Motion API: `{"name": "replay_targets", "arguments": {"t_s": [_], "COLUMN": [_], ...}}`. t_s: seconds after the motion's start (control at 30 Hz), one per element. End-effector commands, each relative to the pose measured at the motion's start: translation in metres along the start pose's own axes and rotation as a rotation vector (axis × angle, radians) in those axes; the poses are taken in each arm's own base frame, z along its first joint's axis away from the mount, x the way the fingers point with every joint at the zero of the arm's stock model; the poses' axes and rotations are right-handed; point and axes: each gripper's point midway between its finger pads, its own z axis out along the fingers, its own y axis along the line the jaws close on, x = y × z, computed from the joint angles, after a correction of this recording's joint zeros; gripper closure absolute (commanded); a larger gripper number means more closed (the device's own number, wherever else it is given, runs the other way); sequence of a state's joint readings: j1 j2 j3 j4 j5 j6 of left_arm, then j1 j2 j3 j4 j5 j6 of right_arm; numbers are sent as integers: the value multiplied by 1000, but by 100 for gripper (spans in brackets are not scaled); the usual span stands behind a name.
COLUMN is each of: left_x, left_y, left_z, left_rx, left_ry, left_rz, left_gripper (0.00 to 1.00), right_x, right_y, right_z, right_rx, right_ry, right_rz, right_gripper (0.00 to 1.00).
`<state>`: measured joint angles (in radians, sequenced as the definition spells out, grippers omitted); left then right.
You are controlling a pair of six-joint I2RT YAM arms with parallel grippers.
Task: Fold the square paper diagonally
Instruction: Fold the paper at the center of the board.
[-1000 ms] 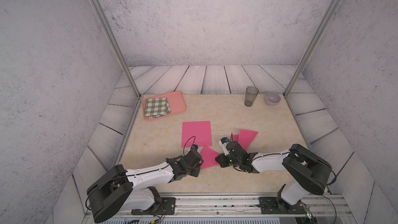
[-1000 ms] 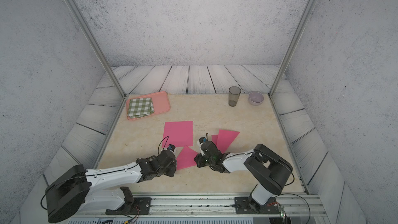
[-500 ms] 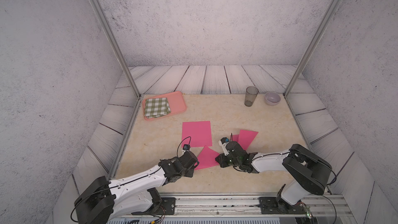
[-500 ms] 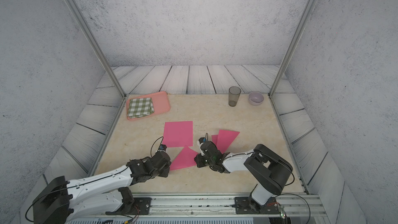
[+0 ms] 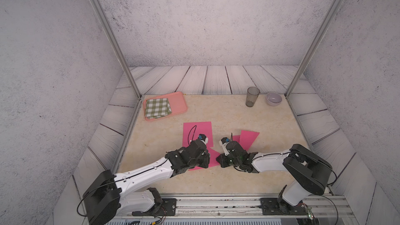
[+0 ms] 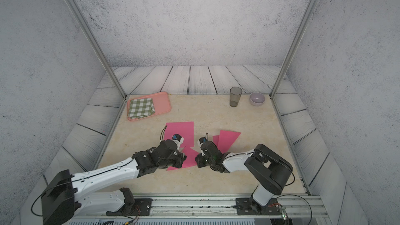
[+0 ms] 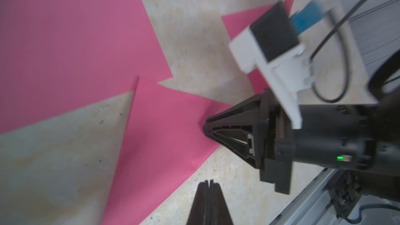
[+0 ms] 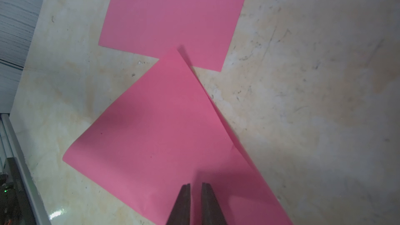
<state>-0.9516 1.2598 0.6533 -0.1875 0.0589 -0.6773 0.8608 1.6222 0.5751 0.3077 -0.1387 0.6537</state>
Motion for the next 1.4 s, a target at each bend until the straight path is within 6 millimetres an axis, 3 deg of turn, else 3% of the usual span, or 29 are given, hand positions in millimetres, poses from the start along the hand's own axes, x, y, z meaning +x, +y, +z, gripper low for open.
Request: {"name": "replay_targets", "arguments": {"t_s": [0.0,0.23,0.47,0.73,1.13,1.37], "left_x": [11,12,37,50,79,86], "left_y": [-2,8,32,66,92,102], "left_z": [20,36,47,39,37,32], "left_rx": [28,-22,-102,-250,-337,-376], "left_ry": [29,26,96,101,167,169], "left_rz": [-5,12,3,-21,-47,-73], "left_gripper": [100,100,100,100,100,100], "right_x": [66,68,71,78,82,81], "right_y": [-64,-65,-67,-73,-78,-78], "right_z": [0,1,2,1,-9,-12], "right_rx": [236,240,243,252,264,265], "right_ry": [211,218,223,221,202,206], "right_rz": [25,28,30,40,42,23], "right_gripper": [84,84,84,85,86,85]}}
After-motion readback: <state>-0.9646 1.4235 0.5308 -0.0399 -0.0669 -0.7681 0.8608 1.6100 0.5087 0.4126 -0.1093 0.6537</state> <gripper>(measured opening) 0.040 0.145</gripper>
